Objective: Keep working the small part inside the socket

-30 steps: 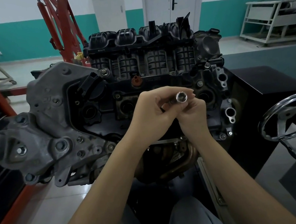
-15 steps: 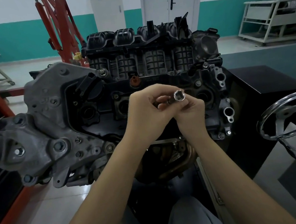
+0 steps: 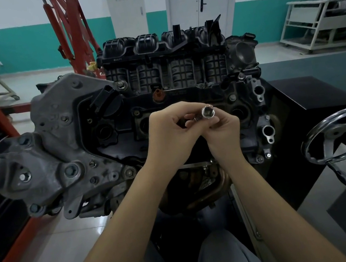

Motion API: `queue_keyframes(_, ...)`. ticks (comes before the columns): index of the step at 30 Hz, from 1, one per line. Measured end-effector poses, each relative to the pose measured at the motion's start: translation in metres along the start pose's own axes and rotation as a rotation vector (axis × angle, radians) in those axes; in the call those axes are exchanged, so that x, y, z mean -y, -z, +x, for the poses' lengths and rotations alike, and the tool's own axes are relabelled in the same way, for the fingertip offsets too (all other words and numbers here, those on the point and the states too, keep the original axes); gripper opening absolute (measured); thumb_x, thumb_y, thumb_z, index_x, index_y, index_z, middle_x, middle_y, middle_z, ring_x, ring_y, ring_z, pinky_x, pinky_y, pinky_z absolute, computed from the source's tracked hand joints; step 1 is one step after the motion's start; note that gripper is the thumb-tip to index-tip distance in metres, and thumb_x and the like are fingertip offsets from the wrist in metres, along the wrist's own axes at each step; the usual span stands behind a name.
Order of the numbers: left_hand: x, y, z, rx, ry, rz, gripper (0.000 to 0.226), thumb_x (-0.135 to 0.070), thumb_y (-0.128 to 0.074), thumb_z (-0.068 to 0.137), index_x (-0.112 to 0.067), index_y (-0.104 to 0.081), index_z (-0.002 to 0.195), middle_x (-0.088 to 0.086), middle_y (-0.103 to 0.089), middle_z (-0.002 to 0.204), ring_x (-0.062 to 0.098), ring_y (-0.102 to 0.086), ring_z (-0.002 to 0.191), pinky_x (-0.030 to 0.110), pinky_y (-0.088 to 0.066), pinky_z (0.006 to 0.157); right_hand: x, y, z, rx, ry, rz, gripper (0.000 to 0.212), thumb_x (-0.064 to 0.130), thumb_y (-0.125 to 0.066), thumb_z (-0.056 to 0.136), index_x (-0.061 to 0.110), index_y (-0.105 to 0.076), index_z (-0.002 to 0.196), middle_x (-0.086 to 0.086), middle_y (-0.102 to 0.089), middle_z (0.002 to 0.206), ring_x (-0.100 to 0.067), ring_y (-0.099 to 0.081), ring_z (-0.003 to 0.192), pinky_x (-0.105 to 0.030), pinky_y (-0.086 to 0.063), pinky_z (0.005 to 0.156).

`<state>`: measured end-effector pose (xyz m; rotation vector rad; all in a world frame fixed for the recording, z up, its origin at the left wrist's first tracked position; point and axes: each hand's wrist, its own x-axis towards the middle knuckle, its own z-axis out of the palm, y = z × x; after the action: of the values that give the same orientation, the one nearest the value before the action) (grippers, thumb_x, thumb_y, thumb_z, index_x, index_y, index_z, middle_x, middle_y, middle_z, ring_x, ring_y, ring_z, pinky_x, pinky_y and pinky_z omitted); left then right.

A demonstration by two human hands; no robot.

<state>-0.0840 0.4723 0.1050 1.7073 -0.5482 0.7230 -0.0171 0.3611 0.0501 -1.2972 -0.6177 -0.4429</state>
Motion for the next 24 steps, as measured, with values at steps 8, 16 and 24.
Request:
queue_keyframes(8,0.002,0.0021,-0.0001,0.107,0.032,-0.148,0.032,0.006,-0.074,0.077,-0.01,-0.069,0.105,0.007,-0.072,0.095,0.019,-0.07,0.094,0.032,-0.055,0.087,0.0052,-0.0016,0.001,0.052,0.015,-0.027,0.034,-0.003,-0.067,0.08,0.03,-0.074,0.082,0.013,-0.072,0.077,-0.002,-0.068,0.077,-0.015,-0.051,0.071)
queue_keyframes(16,0.0032,0.0019,-0.0006,0.044,0.025,-0.13,0.029,0.005,-0.072,0.079,-0.012,-0.071,0.102,0.0,-0.073,0.093,0.015,-0.071,0.093,0.026,-0.055,0.085,0.0053,0.0024,-0.001,0.106,0.01,0.004,0.013,0.007,-0.065,0.084,0.017,-0.069,0.092,0.011,-0.073,0.085,-0.006,-0.068,0.086,-0.018,-0.051,0.077)
queue_keyframes(24,0.003,-0.0025,0.0,0.01,-0.008,-0.056,0.025,0.0,-0.081,0.072,-0.014,-0.073,0.09,-0.001,-0.073,0.086,0.012,-0.071,0.085,0.024,-0.054,0.08,0.0043,-0.002,-0.0006,0.03,0.009,0.03,0.016,-0.005,-0.069,0.077,0.008,-0.073,0.084,-0.002,-0.074,0.082,-0.017,-0.07,0.082,-0.025,-0.054,0.074)
